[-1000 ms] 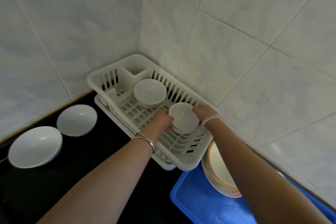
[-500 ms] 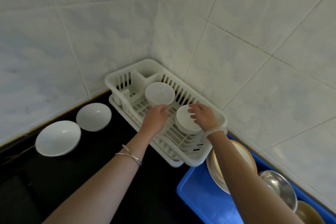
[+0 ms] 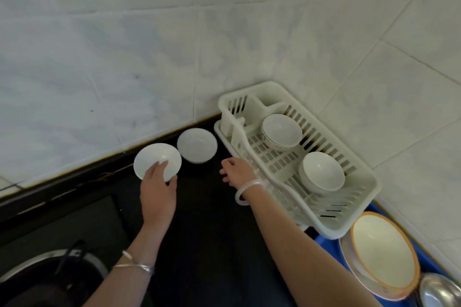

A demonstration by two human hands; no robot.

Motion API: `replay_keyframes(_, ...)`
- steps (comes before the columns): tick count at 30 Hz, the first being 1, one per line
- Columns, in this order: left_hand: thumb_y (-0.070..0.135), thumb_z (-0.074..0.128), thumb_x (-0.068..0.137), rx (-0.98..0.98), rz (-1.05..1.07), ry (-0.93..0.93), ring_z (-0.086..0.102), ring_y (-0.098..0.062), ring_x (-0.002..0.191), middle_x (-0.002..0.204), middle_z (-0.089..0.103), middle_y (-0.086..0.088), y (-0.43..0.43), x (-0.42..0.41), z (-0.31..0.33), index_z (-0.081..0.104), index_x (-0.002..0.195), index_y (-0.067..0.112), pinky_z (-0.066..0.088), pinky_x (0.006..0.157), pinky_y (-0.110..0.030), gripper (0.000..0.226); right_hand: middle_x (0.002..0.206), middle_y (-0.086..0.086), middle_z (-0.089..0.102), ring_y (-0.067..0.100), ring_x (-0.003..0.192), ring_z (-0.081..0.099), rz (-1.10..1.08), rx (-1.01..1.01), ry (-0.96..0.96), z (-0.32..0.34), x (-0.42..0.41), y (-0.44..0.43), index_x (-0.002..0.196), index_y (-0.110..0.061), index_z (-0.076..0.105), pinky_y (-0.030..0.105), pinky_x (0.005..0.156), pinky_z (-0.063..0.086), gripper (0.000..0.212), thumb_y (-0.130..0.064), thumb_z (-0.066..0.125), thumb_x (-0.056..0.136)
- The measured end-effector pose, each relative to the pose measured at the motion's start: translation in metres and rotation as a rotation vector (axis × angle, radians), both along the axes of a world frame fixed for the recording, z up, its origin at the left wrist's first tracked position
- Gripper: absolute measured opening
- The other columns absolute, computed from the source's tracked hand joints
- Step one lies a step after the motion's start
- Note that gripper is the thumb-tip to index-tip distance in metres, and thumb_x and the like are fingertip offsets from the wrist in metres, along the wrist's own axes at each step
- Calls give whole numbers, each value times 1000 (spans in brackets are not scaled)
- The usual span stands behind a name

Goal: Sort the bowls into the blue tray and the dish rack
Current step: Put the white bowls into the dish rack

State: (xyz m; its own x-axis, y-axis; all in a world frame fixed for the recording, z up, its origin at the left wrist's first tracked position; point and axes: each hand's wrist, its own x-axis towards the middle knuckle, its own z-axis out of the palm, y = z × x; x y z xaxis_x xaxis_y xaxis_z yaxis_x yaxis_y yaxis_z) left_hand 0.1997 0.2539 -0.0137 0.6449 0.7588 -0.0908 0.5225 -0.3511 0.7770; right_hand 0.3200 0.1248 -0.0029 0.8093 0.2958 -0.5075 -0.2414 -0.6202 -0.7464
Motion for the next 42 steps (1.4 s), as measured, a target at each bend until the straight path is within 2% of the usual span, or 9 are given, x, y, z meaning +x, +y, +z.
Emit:
replay_keyframes(2,11,56,89,30,56,39,32,-33,136,148,34,-17,18,-4,-12,41,138,9,31,110,-46,51,109,11,62,25,89,57,61,-89,-13,-14,4,21,113,-15,58,38,78,47,30,-34,41,96)
replay_keyframes(6,6,58,87,-78,163,39,37,-35,133,148,33,-18,44,-3,-29,28,145,11,34,107,-46,65,96,9,51,24,84,50,66,-146,-14,-32,19,50,96,-15,46,39,75,45,21,-36,43,95)
replay_keyframes(12,-1,52,89,-716,329,-207,46,-29,126,139,47,-12,65,-1,-46,35,142,20,43,102,-41,59,101,23,65,37,90,64,-122,-83,69,-48,33,69,86,-7,50,51,87,54,10,-15,46,91)
replay_keyframes(15,-1,52,89,-836,378,-267,43,-27,129,142,44,-8,67,-3,-48,37,140,26,43,103,-41,60,109,25,64,36,94,66,-250,45,169,-47,35,72,95,-1,54,46,87,55,11,-1,46,87)
replay_keyframes(18,0,51,89,-887,377,-296,42,-26,130,143,42,-7,68,-5,-49,37,140,27,43,104,-42,59,108,20,62,34,95,65,-329,147,191,-41,33,68,108,5,55,36,79,57,23,3,44,88)
replay_keyframes(26,14,50,94,-982,371,-389,49,-22,119,138,48,-7,71,-10,-52,42,138,22,41,103,-38,45,84,10,65,15,70,65,-213,299,35,-4,21,75,80,-2,61,20,54,57,13,2,50,86)
replay_keyframes(29,31,47,95,-1032,404,-422,51,-21,112,136,50,-8,72,-10,-53,45,134,20,42,100,-36,40,74,9,67,18,66,69,-133,225,29,1,14,87,80,2,65,31,67,61,11,-2,56,84)
replay_keyframes(32,37,45,95,-1041,399,-424,52,-20,109,134,52,-9,75,-9,-54,47,132,20,42,102,-37,41,67,5,68,20,67,72,-40,81,-31,1,5,96,67,-11,63,40,77,60,17,-8,60,83)
replay_keyframes(42,24,54,92,-984,422,-411,54,-20,106,133,50,-4,77,-9,-53,45,135,25,48,95,-35,44,79,14,74,22,75,72,76,-123,-130,-1,-16,112,78,-5,67,34,78,58,14,-15,60,83)
